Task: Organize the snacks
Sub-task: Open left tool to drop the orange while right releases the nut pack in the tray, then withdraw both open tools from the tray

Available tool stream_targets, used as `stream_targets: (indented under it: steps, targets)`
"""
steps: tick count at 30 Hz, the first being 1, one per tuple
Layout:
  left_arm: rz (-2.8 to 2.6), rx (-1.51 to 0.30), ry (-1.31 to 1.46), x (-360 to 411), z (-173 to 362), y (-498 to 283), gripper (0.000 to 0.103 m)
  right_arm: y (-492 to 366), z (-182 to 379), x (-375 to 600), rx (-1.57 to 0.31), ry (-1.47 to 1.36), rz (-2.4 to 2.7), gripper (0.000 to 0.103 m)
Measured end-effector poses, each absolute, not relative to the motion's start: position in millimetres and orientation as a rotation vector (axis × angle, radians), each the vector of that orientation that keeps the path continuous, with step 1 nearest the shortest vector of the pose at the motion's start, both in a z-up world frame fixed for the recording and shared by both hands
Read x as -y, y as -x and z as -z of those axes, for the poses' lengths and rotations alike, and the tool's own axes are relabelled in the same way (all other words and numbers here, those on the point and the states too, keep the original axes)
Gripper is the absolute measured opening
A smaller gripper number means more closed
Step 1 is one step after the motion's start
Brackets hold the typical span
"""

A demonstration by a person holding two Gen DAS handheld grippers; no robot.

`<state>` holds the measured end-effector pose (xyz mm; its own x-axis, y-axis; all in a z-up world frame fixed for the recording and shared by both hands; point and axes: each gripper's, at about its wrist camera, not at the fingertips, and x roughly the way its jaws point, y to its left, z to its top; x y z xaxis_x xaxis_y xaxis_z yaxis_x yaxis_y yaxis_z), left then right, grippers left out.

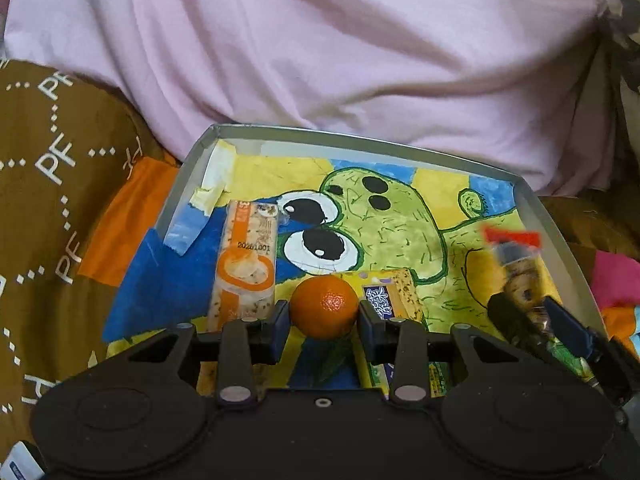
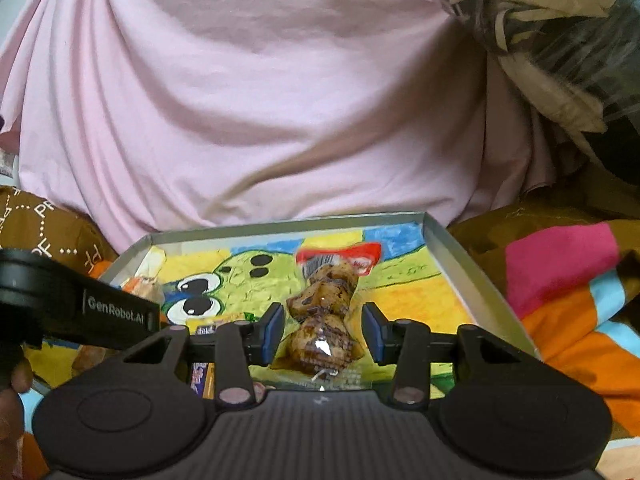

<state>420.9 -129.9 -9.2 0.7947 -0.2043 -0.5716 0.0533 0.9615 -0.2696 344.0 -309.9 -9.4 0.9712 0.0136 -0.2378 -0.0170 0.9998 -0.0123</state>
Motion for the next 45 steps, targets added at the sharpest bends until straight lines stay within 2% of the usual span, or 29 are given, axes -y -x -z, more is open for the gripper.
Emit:
stream_targets:
  steps: [2, 6, 7, 11, 15, 21, 24, 36, 45]
  targets:
    - [0.135, -0.638, 0.271, 128, 7, -420, 0.040, -344, 10, 312, -0.241, 0.010, -0.015, 0.050]
    - [0.137, -0.624, 0.286, 127, -2, -416, 0.051, -337, 4, 317, -0.219, -0.009, -0.017, 0.053]
    - [0.142, -0.612, 0.287, 127, -4, -413, 0.056, -334, 1, 318, -0.210, -0.012, -0.018, 0.055]
    - [0.139, -0.578, 0.285, 125, -16, -400, 0.058, -316, -10, 322, -0.169, -0.029, -0.009, 0.065]
    - [0.123, -0.527, 0.305, 117, -33, -378, 0.075, -296, -24, 325, -0.138, -0.055, 0.001, 0.082]
    - [0.070, -0.424, 0.286, 102, -62, -338, 0.102, -262, -45, 324, -0.108, -0.059, -0.008, 0.097]
    - [0.063, -0.382, 0.276, 95, -72, -314, 0.102, -243, -50, 322, -0.089, -0.051, 0.002, 0.103]
    - [0.053, -0.309, 0.202, 66, -69, -219, 0.102, -166, -64, 318, -0.018, -0.091, 0.000, 0.103]
    - [0.053, -0.314, 0.162, 52, -52, -154, 0.102, -102, -49, 297, -0.044, -0.070, -0.028, 0.103]
